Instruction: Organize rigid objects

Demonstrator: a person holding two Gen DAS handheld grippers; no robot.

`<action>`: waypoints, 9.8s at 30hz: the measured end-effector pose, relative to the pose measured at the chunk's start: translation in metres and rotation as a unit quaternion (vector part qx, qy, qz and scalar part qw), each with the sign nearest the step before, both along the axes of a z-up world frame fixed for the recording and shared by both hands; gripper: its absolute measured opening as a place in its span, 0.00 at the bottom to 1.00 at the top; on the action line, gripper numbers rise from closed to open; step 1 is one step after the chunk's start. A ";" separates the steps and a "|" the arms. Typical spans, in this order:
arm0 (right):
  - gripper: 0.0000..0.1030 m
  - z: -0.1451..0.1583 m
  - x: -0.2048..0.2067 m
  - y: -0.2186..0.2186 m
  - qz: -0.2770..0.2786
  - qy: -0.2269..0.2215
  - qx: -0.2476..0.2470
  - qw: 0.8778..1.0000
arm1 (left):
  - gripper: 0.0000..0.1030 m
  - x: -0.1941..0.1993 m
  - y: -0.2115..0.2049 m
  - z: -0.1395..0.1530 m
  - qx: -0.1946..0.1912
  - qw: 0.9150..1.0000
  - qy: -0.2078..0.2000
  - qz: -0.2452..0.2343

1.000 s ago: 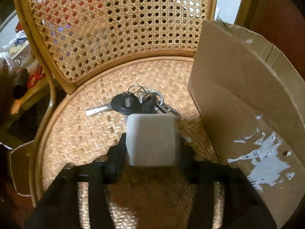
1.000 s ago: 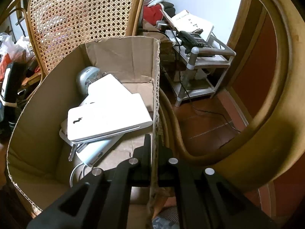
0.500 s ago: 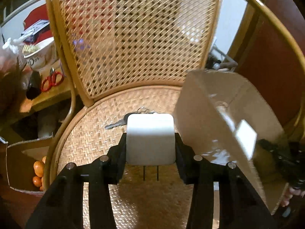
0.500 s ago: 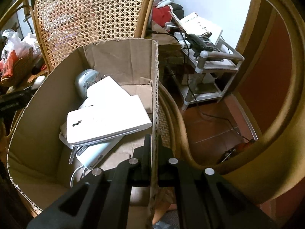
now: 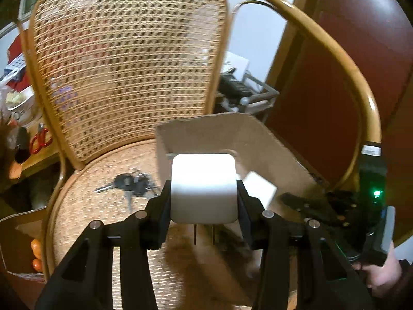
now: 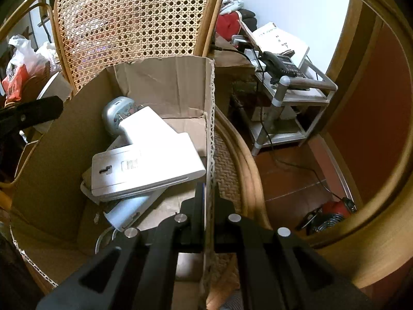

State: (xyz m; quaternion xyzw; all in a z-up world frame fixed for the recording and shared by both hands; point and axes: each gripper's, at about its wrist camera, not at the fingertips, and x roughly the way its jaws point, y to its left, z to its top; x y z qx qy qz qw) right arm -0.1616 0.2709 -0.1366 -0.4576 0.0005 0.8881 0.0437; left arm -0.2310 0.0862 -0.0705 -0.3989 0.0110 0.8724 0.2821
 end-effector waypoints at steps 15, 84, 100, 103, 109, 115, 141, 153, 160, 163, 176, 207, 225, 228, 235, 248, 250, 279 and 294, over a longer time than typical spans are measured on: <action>0.06 0.000 0.001 0.000 0.001 0.001 0.001 1.000 | 0.42 0.020 0.068 -0.022 -0.022 0.997 -0.026 -0.066; 0.08 -0.002 0.001 -0.003 0.002 -0.001 -0.002 1.000 | 0.90 -0.139 -0.035 -0.124 -0.096 0.993 -0.063 -0.002; 0.08 -0.002 0.002 -0.004 0.001 0.000 -0.003 1.000 | 0.26 -0.131 -0.038 -0.127 -0.069 0.993 -0.091 -0.031; 0.08 -0.002 0.002 -0.004 0.002 0.000 -0.002 1.000 | 0.24 -0.127 -0.041 -0.121 -0.070 0.993 -0.086 -0.026; 0.08 -0.001 0.004 -0.006 0.001 0.000 -0.002 1.000 | 0.19 -0.127 -0.041 -0.097 -0.064 0.995 -0.079 -0.006; 0.08 -0.001 0.005 -0.004 0.001 0.001 -0.003 1.000 | 0.19 -0.123 -0.040 -0.072 -0.045 0.997 -0.068 0.014; 0.08 0.000 0.008 -0.002 -0.002 0.002 -0.005 1.000 | 0.19 -0.056 0.003 0.079 0.045 0.998 0.010 -0.035; 0.08 -0.001 0.008 -0.001 -0.002 0.002 -0.005 1.000 | 0.19 -0.029 0.062 0.034 0.003 0.997 -0.034 -0.070; 0.08 -0.001 0.008 -0.001 -0.001 0.002 -0.004 1.000 | 0.16 -0.027 0.075 0.010 -0.014 0.997 -0.056 -0.057; 0.08 -0.001 0.008 -0.001 -0.002 0.002 -0.005 1.000 | 0.16 -0.024 0.077 0.007 -0.023 0.997 -0.053 -0.055; 0.08 -0.001 0.008 -0.001 -0.002 0.001 -0.005 1.000 | 0.21 -0.029 0.067 0.007 -0.029 0.997 -0.056 -0.036; 0.49 0.053 0.050 -0.030 0.029 0.159 0.023 0.987 | 1.00 0.062 -0.069 0.071 -0.037 0.975 0.138 0.169; 0.68 0.083 0.171 -0.063 0.003 0.284 -0.024 0.958 | 1.00 0.158 -0.106 -0.005 -0.069 0.960 0.147 0.226; 0.69 0.085 0.176 -0.072 0.011 0.295 -0.005 0.955 | 1.00 0.167 -0.107 0.004 -0.075 0.947 0.189 0.248; 0.69 0.084 0.180 -0.071 0.023 0.286 -0.025 0.957 | 1.00 0.167 -0.114 0.007 -0.059 0.948 0.187 0.249; 0.69 0.083 0.180 -0.074 0.027 0.287 -0.015 0.957 | 1.00 0.173 -0.109 0.008 -0.063 0.947 0.200 0.244; 0.69 0.083 0.180 -0.074 0.026 0.288 -0.013 0.957 | 1.00 0.174 -0.108 0.008 -0.065 0.946 0.203 0.244; 0.69 0.081 0.177 -0.071 0.014 0.280 -0.003 0.960 | 1.00 0.179 -0.090 0.005 -0.057 0.956 0.197 0.208; 0.69 0.081 0.177 -0.065 0.009 0.275 -0.002 0.961 | 1.00 0.181 -0.086 0.004 -0.056 0.958 0.195 0.201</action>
